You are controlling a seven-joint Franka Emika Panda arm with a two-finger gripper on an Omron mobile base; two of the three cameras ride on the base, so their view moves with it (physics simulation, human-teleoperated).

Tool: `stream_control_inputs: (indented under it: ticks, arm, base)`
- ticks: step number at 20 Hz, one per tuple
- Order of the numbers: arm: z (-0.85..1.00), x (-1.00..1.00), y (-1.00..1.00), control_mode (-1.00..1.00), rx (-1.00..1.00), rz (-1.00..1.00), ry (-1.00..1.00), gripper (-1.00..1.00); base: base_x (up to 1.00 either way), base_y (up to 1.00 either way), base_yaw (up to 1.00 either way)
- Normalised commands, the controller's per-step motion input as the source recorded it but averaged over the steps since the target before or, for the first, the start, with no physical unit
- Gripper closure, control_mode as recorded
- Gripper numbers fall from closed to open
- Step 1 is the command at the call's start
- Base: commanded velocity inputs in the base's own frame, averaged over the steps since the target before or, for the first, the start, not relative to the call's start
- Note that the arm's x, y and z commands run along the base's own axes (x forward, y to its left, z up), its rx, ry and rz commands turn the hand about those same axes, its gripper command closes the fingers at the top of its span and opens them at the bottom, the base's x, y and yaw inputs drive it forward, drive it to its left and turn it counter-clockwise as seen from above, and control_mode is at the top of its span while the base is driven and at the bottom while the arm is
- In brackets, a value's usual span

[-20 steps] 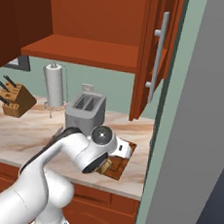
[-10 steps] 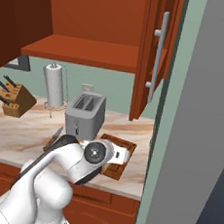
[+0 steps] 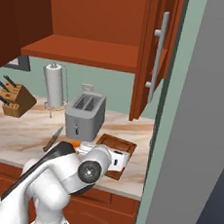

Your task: Pick the bread, place it on the cutting board, pick the jam, place it on the counter, and close the cabinet.

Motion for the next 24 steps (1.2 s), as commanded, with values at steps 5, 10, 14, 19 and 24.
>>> stream_control_inputs:
  ticks: [5,10,14,19,24]
  arm:
    - [0.23,-0.22,0.0,-1.0,-0.01,0.0,-0.2,-1.0]
    - [0.24,-0.27,0.0,-1.0,-0.02,0.0,-0.19,-1.0]
    - [0.23,-0.26,0.0,-1.0,-0.02,0.0,-0.17,-1.0]
    - [0.28,-0.25,0.0,-1.0,-0.01,0.0,-0.15,-1.0]
    - [0.32,-0.23,0.0,-1.0,0.0,0.0,-0.1,-1.0]
  base:
    - [0.0,0.0,0.0]
    - [0.0,0.0,0.0]
    - [0.0,0.0,0.0]
    - [0.0,0.0,0.0]
    - [0.0,0.0,0.0]
